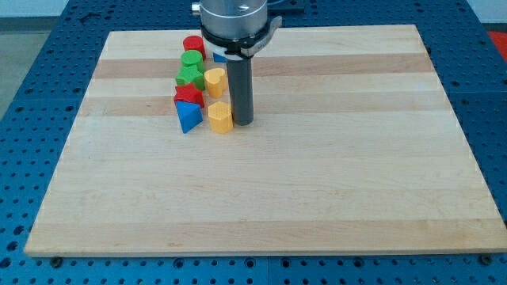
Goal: Move your arm to the top center
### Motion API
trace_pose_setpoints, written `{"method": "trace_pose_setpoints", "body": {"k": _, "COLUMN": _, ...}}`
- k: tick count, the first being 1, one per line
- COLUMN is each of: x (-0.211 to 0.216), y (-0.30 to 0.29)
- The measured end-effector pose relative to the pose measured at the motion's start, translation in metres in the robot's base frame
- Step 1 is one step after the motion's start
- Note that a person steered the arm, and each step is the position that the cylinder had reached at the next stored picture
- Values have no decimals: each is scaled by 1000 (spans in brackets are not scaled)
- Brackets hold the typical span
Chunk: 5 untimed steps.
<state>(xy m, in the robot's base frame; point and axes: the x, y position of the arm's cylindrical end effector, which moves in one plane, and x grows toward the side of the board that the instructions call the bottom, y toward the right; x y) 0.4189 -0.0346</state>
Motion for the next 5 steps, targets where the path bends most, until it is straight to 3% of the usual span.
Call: {"method": "trace_pose_setpoints", "body": {"k": 5, "x": 1, "y": -6}}
